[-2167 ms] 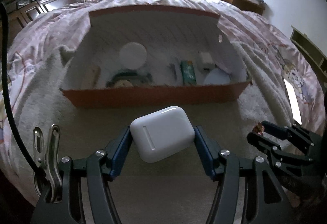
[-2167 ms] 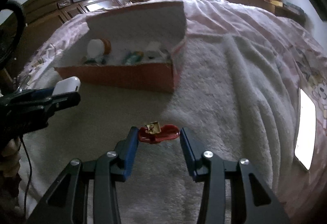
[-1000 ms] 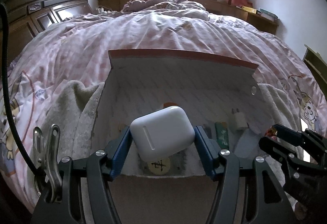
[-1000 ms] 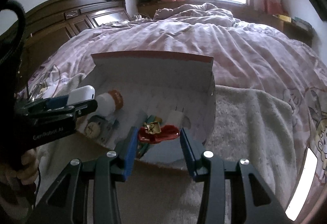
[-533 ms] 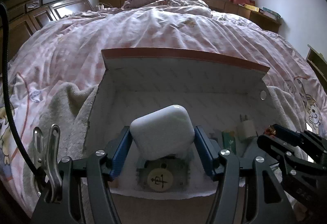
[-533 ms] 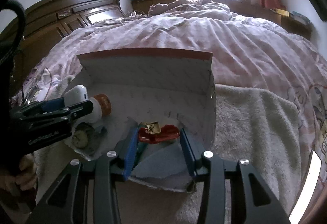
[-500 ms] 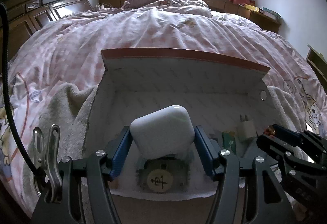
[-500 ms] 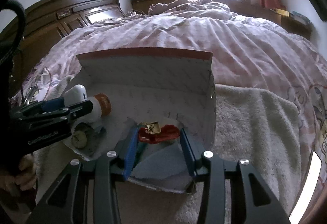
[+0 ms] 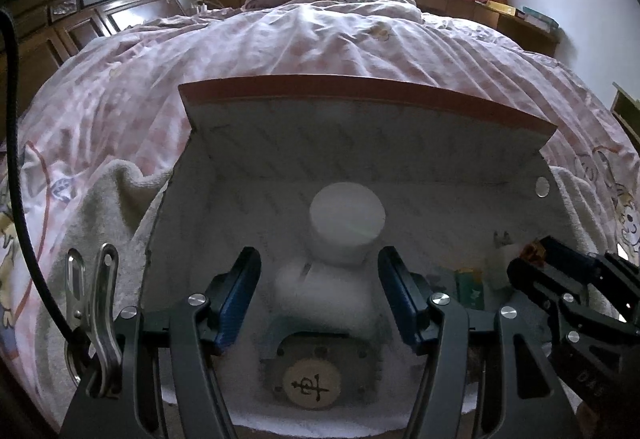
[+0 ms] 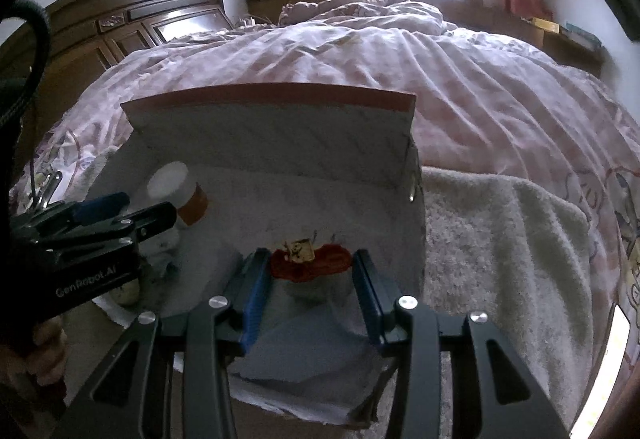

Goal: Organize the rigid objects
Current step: 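Carry the earbud case and red trinket over the box and lower them inside, then open both grippers to release the earbud case and trinket into the box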

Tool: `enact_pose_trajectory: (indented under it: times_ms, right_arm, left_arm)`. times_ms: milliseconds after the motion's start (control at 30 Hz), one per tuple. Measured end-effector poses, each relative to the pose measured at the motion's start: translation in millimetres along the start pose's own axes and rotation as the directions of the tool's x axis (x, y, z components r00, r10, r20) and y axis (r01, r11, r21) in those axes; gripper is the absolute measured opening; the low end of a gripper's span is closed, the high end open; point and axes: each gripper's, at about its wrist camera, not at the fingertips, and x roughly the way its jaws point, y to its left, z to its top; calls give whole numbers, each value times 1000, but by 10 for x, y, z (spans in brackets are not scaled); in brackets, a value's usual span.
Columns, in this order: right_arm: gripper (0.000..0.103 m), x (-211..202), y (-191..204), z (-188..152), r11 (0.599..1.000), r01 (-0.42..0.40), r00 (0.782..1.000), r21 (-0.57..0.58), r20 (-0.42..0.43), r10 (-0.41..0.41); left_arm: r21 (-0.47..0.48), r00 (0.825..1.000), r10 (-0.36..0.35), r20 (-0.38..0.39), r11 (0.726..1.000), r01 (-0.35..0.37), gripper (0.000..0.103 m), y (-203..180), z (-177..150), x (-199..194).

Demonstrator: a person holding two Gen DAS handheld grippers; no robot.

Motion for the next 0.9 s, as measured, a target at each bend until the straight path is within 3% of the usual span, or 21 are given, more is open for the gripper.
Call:
enact_pose_trajectory:
  times_ms: [333,633,900]
  right_arm:
    - [44,72,25,35,1000,28,1000,6,3,-28]
    - [71,58,94,41,999,52,998,-15,28,-51]
    - [73,11,70,52,999,48,998,5,38,-48]
  left_arm:
    - [2,1000,13,-19,1000,-13,63,8,-11,64]
    - [14,999,22,-25,1000,-22,65,2,-5,77]
    - [20,1000,13,-16,1000,-13,65,-21,-13,17]
